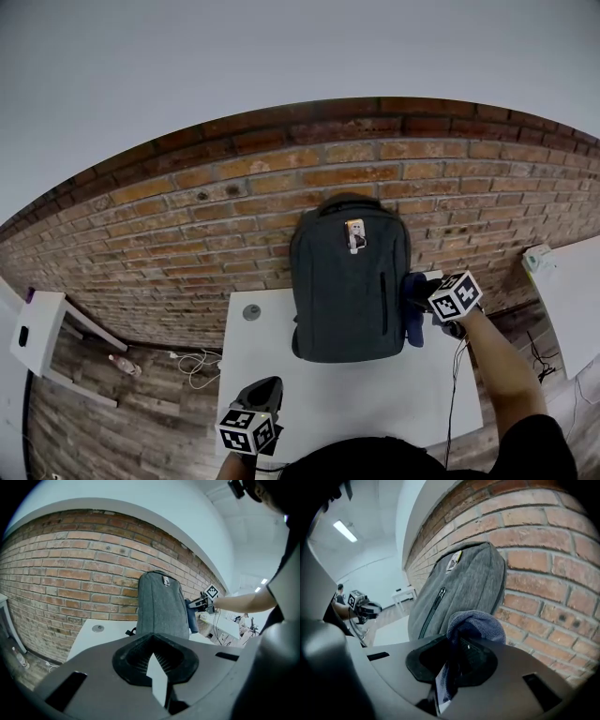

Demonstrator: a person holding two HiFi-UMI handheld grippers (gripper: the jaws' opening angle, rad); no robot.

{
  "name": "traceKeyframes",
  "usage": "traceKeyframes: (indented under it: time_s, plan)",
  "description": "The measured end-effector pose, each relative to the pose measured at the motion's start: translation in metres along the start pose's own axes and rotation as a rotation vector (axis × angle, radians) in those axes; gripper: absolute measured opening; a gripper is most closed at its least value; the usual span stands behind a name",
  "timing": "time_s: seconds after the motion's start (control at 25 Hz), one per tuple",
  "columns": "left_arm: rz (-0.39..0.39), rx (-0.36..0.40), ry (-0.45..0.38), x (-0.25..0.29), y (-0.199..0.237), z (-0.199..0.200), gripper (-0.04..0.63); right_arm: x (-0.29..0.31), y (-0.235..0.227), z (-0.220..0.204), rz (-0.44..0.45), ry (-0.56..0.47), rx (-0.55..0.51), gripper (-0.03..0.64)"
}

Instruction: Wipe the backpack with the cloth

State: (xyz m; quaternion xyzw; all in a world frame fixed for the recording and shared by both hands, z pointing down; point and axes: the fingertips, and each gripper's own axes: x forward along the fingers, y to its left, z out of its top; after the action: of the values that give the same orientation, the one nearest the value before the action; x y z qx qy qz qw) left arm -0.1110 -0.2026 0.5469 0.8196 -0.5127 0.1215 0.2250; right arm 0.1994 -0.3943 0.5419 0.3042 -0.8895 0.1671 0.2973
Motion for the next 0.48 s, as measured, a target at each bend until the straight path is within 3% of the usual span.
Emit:
traceKeyframes:
  time_s: [0.48]
  plan:
    - [0.028,-0.025,-0.006,-0.005,0.007,-0.004,-0.003,-0.022,-0.027,0.124,-0.141,-0.03,-0.221,0.04]
